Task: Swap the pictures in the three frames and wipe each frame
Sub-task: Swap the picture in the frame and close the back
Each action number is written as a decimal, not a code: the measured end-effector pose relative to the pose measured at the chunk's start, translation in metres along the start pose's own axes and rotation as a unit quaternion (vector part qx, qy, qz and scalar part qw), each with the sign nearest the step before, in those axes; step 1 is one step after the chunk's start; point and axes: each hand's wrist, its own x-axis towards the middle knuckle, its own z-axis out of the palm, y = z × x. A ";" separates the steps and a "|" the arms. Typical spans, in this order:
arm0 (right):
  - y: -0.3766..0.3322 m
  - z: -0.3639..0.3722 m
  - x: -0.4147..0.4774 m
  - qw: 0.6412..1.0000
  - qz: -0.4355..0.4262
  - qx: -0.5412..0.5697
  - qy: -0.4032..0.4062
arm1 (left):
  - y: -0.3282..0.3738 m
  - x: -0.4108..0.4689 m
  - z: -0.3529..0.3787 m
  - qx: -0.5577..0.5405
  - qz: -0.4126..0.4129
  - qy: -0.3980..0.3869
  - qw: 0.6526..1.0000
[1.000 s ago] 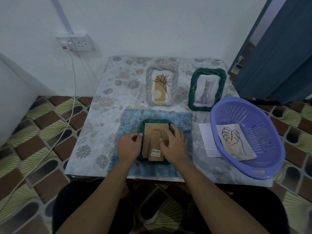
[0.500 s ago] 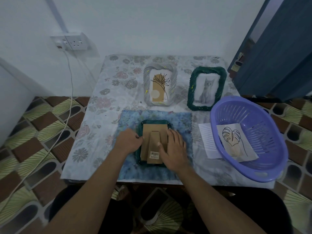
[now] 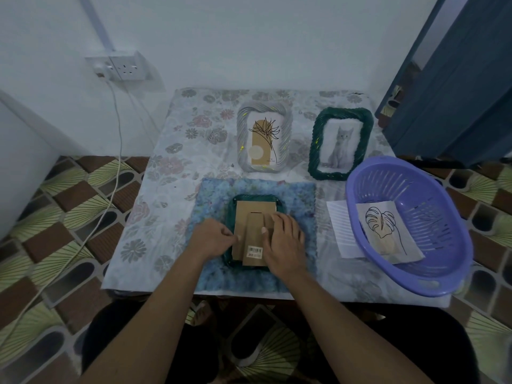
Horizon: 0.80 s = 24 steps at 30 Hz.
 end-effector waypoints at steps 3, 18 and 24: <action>-0.002 -0.002 0.000 1.000 -0.003 -0.009 -0.008 | 0.002 -0.001 -0.002 0.013 0.008 -0.013 1.000; 0.002 -0.001 0.004 0.994 -0.040 -0.086 -0.056 | 0.017 0.017 -0.007 0.033 0.016 0.078 0.996; 0.004 0.001 0.005 0.994 -0.037 -0.089 -0.058 | 0.022 0.042 0.004 0.015 0.087 0.152 0.984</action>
